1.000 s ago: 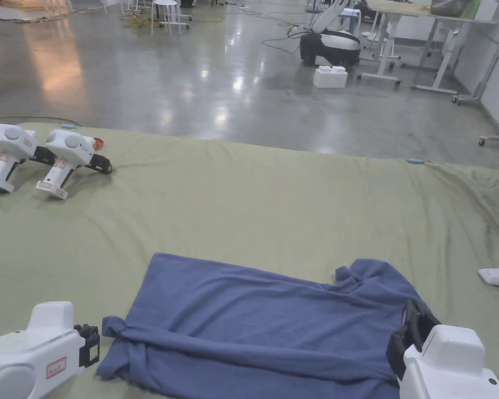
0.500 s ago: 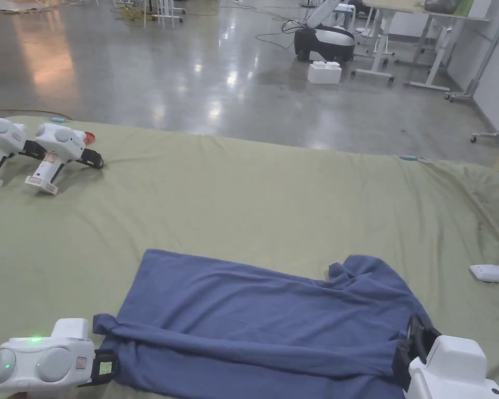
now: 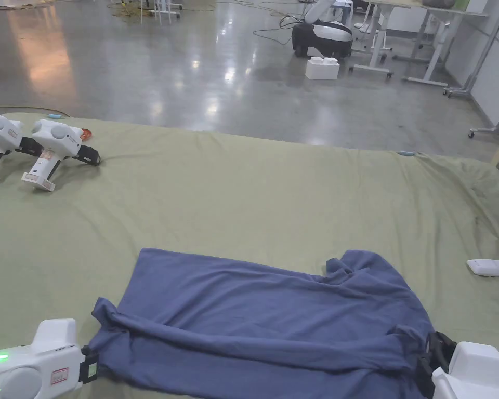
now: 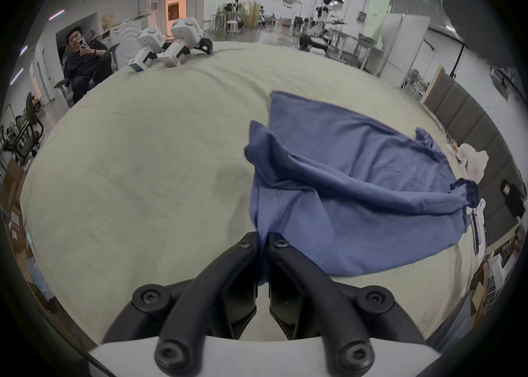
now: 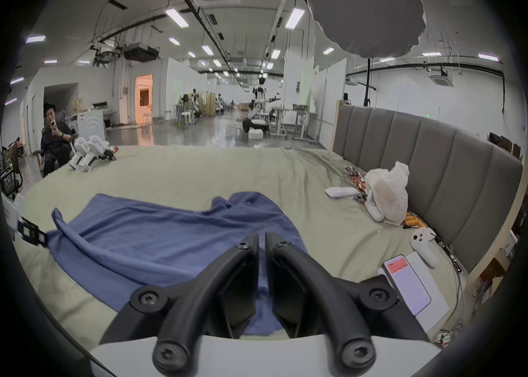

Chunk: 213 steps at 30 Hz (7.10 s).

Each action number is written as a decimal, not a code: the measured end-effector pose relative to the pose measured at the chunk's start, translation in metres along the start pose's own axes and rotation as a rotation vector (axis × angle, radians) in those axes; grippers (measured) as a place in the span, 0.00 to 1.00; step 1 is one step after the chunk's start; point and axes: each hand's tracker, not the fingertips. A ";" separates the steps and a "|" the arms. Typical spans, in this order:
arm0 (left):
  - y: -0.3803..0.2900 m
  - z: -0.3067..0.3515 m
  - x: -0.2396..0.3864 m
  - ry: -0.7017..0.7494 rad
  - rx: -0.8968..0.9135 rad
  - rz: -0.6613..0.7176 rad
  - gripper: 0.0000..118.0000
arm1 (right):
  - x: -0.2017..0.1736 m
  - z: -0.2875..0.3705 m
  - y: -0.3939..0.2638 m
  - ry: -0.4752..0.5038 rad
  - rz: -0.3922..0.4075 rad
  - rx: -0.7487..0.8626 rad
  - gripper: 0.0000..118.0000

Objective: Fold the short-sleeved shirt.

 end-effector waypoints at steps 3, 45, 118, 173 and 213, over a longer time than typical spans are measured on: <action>-0.002 0.009 -0.006 -0.037 0.032 0.034 0.03 | 0.020 -0.011 -0.006 -0.008 0.026 -0.109 0.48; -0.036 0.073 -0.028 -0.005 0.075 -0.042 0.03 | 0.053 0.021 -0.011 0.086 0.204 -0.537 0.03; 0.119 -0.131 0.011 0.025 -0.167 -0.042 0.66 | -0.042 -0.021 0.021 0.000 -0.046 0.041 0.00; 0.060 0.021 -0.010 -0.110 0.186 -0.045 0.01 | 0.058 -0.079 0.070 0.172 -0.042 -0.360 0.00; -0.043 0.060 0.001 -0.019 0.132 -0.068 0.59 | 0.030 0.054 -0.017 -0.019 0.159 -0.381 0.77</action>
